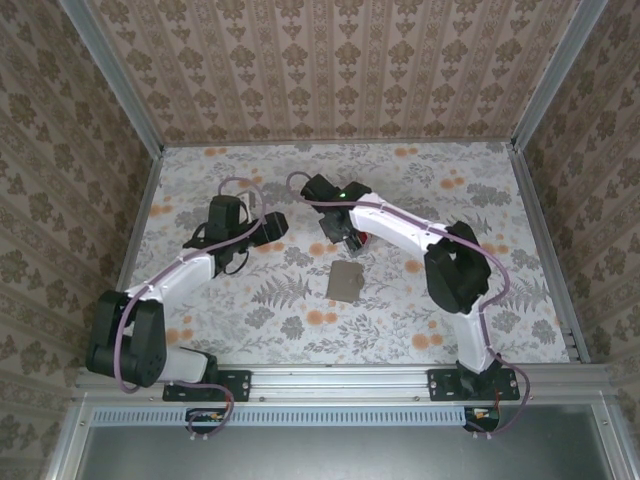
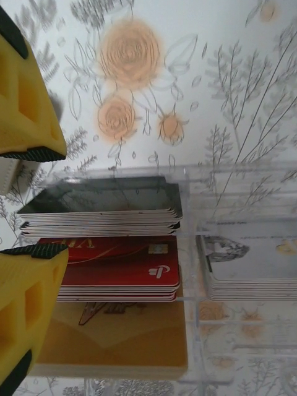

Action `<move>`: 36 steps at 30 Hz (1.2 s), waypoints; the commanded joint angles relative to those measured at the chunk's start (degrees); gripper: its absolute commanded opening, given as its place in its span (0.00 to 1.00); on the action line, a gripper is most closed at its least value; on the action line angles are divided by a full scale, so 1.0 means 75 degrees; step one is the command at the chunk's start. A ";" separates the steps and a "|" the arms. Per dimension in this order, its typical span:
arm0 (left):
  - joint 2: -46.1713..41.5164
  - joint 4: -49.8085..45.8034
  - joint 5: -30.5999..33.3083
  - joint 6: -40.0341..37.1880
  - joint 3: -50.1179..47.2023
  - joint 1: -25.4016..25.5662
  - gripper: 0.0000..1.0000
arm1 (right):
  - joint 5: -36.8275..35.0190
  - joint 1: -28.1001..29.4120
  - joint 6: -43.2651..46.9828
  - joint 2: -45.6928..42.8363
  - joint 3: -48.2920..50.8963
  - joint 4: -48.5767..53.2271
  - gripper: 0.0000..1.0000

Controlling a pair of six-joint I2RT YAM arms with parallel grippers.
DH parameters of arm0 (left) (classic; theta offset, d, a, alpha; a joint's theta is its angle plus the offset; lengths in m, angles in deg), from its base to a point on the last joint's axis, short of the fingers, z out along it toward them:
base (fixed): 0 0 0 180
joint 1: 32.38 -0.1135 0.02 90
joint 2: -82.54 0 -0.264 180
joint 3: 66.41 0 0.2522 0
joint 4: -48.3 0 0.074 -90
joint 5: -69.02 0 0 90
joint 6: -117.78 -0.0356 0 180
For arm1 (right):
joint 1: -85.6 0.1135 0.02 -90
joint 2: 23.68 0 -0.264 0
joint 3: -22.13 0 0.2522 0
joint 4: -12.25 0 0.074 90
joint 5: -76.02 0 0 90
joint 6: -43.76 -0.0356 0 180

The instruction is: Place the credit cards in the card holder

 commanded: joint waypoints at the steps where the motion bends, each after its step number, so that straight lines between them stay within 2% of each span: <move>1: -0.0363 0.0313 0.0254 0.0340 -0.0257 -0.0192 0.88 | -0.0791 0.0060 -0.0314 0.0346 -0.0374 0.0578 0.42; 11: -0.0638 0.0335 0.0359 0.0504 -0.0566 -0.0452 0.89 | -0.1673 0.0227 -0.0490 0.1105 -0.0774 0.0918 0.42; 20: -0.0650 0.0351 0.0363 0.0584 -0.0612 -0.0483 0.89 | -0.2087 0.0339 -0.0356 0.1501 -0.0839 0.0897 0.42; 30: -0.0597 0.0377 0.0305 0.0613 -0.0610 -0.0475 0.89 | -0.3684 0.0473 -0.0438 0.1887 -0.1063 0.1173 0.43; 36: -0.0539 0.0432 0.0251 0.0664 -0.0595 -0.0475 0.89 | -0.3977 0.0476 -0.0332 0.1810 -0.1018 0.1113 0.43</move>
